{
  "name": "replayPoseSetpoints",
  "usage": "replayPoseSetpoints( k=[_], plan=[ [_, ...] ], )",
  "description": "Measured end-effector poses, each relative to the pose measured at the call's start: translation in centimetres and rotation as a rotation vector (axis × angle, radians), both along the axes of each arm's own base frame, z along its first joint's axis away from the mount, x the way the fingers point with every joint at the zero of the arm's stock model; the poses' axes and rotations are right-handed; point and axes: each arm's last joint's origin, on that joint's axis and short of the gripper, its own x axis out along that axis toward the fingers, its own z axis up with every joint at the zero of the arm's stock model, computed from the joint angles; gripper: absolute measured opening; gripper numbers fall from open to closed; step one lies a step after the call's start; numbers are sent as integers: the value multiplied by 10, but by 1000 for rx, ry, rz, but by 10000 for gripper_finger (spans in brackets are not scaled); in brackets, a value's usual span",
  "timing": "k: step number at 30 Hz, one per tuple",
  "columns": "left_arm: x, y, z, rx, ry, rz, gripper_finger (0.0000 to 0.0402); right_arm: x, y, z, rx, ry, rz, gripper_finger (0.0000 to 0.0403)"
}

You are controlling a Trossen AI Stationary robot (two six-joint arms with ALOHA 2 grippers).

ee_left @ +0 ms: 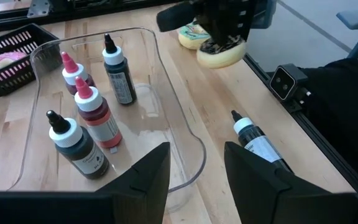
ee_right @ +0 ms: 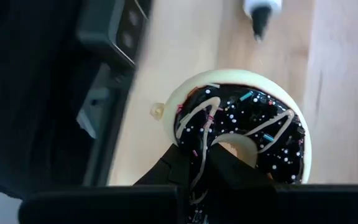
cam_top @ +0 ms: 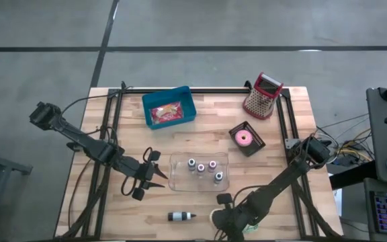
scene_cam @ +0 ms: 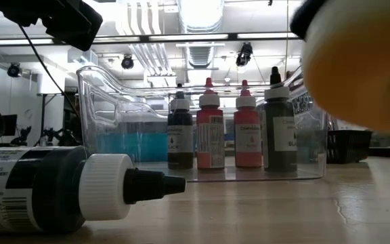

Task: Pick & Place Food Item
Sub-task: Put the black donut into the black bin

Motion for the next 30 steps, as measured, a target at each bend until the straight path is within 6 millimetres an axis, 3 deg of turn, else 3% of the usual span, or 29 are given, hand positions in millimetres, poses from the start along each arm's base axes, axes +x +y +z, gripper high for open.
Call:
replayPoseSetpoints(
  k=[9, 18, 24, 30],
  plan=[
    [0, 0, 0, 3, -2, 6, 156, 12, 3, 22, -129, -169, 50, 13],
    [0, 1, 0, 11, -8, 21, 156, 35, -1, 51, -364, -443, 90, 13],
    [1, 1, 2, 31, -36, 34, 156, 53, -8, 56, -320, -621, 222, 12],
    [2, 1, 3, 28, -53, 32, 156, 73, -30, 56, -201, -761, 336, 12]
  ],
)
